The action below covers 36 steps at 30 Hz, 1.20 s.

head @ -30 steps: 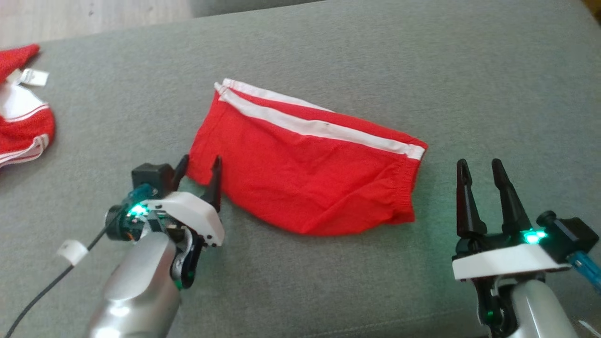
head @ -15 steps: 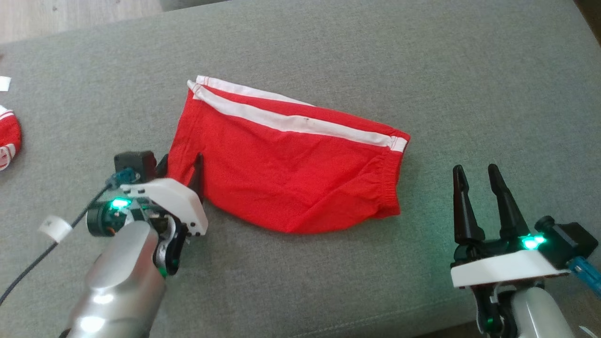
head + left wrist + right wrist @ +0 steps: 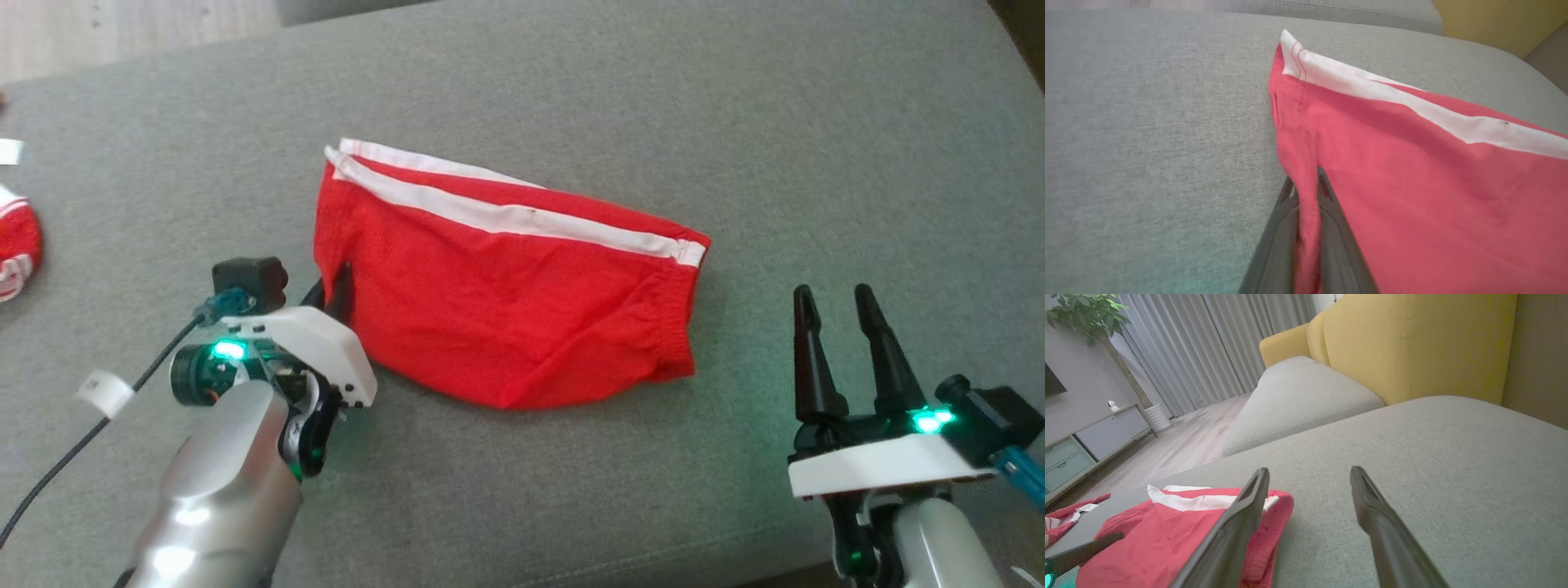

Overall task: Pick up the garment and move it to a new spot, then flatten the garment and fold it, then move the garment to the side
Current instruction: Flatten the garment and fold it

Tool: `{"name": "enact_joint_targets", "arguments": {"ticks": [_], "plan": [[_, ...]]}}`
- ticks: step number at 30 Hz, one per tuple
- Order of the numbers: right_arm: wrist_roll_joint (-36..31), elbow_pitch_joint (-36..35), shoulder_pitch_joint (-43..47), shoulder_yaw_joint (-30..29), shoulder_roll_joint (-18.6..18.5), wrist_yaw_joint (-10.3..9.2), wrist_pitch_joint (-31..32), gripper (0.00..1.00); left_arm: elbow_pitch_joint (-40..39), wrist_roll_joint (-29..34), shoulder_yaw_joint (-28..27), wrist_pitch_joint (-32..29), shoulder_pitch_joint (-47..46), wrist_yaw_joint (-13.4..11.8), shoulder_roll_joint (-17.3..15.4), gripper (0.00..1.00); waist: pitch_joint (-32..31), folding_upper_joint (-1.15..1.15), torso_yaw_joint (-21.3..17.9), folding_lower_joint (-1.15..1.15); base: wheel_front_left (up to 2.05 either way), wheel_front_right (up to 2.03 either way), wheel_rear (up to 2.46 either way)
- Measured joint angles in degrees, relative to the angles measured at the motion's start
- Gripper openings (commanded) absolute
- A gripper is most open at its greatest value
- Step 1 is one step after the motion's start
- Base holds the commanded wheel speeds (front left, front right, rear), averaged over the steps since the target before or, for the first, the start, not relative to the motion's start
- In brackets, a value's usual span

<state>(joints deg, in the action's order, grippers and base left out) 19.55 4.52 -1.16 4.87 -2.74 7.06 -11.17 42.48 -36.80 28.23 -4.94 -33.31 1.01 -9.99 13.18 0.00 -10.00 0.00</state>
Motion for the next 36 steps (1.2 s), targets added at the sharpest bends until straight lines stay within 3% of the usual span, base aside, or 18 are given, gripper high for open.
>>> {"name": "enact_joint_targets", "arguments": {"ticks": [4,18,19,20,21,22,30,36], "plan": [[-0.76,-0.01,0.02,-1.40,0.02,0.00,0.09,1.00,-1.20,-0.04,-0.22,1.52,1.96,-0.07,-0.15,0.00,-1.50,0.00,1.50,0.00,0.00,0.00,0.00],[-2.47,-0.82,1.03,-4.47,0.04,0.00,2.65,1.00,-10.81,-3.58,-1.25,5.14,18.50,-3.75,-0.19,0.00,-5.75,0.00,9.03,-0.01,0.00,0.00,0.00],[-2.48,-0.89,1.03,-4.60,0.05,0.00,2.69,1.00,-11.39,-3.61,-1.35,5.59,19.02,-4.12,-0.15,0.04,-5.74,0.00,9.17,-0.01,0.00,0.00,0.00],[-2.48,-1.03,1.03,-4.72,0.05,0.00,2.70,1.00,-11.89,-3.86,-1.49,6.12,19.30,-4.20,-0.12,0.35,-5.69,0.00,9.24,-0.01,0.00,0.00,0.00],[-2.49,-1.07,1.03,-4.80,0.05,0.00,2.71,1.00,-12.46,-3.98,-1.67,6.82,19.42,-4.46,-0.08,0.96,-5.66,0.00,9.26,0.00,0.00,0.00,0.00],[-2.52,-1.08,1.03,-4.82,0.05,0.00,2.91,1.00,-13.05,-3.98,-1.83,7.37,19.42,-4.59,-0.04,1.00,-5.67,0.00,9.25,0.00,0.00,0.00,0.00],[-4.36,-1.42,0.94,-4.93,0.07,0.00,4.59,1.00,-18.26,-1.30,-2.30,14.83,19.65,-4.69,-1.65,1.00,-6.78,0.00,8.54,0.00,0.00,0.00,0.00],[-4.95,-1.86,1.17,-4.98,0.07,0.00,5.25,1.00,-23.68,0.48,-3.74,17.64,24.19,-6.64,-4.35,1.00,-8.77,0.00,8.60,-0.01,0.00,0.00,0.00]]}}
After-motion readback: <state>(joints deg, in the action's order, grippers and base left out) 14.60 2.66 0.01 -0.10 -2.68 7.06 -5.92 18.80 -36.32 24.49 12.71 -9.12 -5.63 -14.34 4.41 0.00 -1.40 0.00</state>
